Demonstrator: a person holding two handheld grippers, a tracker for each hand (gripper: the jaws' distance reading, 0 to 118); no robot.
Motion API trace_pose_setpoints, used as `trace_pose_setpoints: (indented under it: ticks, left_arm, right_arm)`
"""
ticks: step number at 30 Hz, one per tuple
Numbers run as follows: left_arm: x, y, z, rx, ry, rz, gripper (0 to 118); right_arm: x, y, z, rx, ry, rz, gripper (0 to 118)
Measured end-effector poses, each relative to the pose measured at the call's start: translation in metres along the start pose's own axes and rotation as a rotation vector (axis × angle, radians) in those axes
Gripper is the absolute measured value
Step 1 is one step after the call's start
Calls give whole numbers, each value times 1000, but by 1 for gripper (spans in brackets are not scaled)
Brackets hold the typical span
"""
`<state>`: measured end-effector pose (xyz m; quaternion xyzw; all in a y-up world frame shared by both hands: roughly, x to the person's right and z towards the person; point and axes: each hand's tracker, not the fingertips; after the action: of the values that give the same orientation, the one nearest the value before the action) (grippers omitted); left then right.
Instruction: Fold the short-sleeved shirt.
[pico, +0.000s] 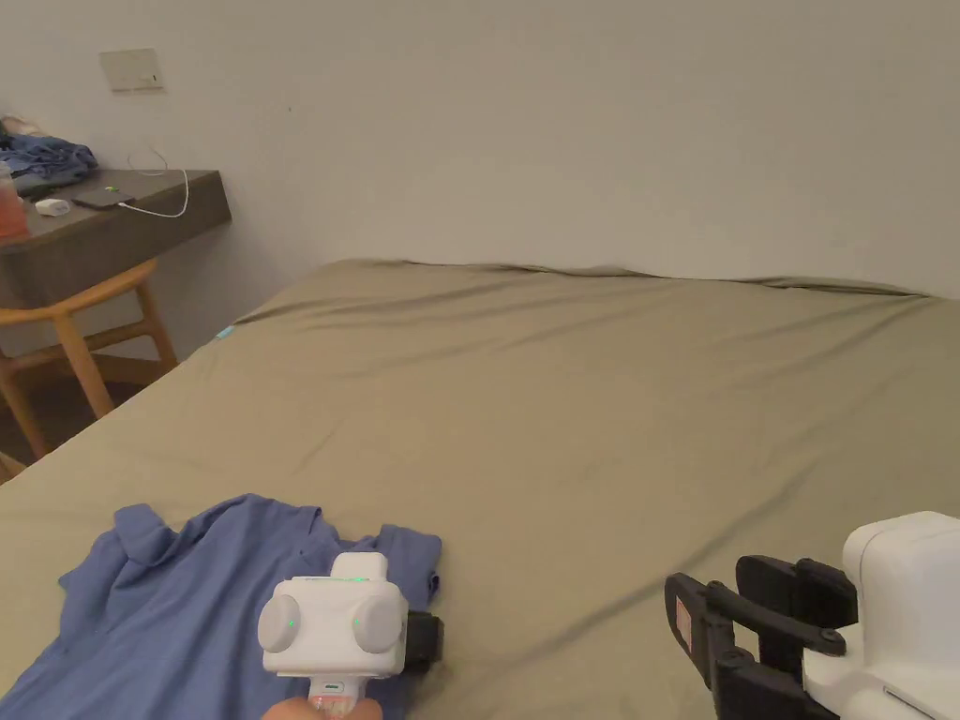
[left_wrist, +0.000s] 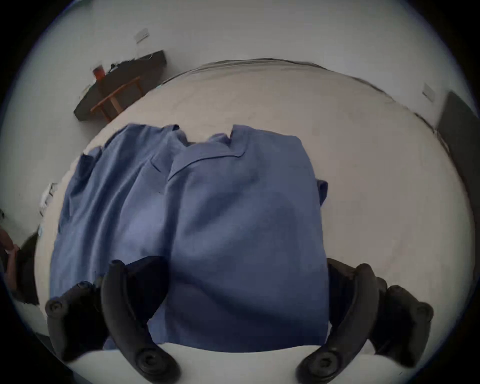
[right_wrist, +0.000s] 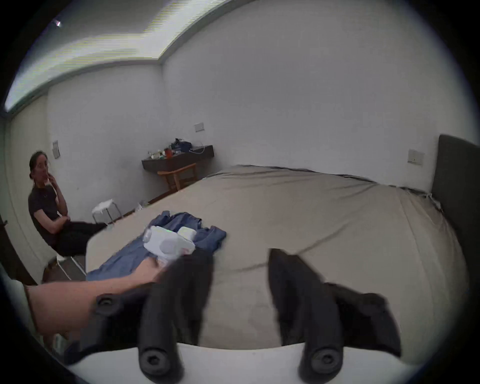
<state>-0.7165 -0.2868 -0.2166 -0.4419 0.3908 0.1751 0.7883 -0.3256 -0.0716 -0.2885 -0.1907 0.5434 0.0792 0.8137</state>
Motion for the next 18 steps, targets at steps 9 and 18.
trace_pose_setpoints:
  ticks: [9, 18]
  left_arm:
    - [-17, 13, 45, 39, -111, 128, 10]
    - [48, 42, 181, 180, -379, 180, 10]
  right_arm:
    - [5, -7, 29, 39, -50, -25, 6]
    - [64, -14, 145, 139, -195, -66, 6]
